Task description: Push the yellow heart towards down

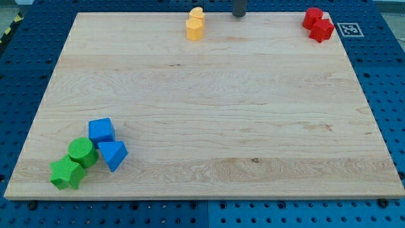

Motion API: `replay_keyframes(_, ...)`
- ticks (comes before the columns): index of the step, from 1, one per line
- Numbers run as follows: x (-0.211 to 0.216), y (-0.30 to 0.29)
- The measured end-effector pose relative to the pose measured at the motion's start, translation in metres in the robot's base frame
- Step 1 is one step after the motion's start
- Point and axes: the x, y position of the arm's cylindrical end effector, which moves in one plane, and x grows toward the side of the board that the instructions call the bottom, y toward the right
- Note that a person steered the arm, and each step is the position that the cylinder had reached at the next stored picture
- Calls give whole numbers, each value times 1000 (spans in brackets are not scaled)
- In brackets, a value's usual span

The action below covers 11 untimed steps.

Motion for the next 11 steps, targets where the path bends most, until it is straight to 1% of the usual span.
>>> replay_keyframes(2, 1, -45)
replay_keyframes(4, 2, -78)
replay_keyframes(5, 7, -85)
replay_keyframes(7, 36, -86)
replay_keyframes(9, 33, -108)
replay_keyframes(11, 41, -118)
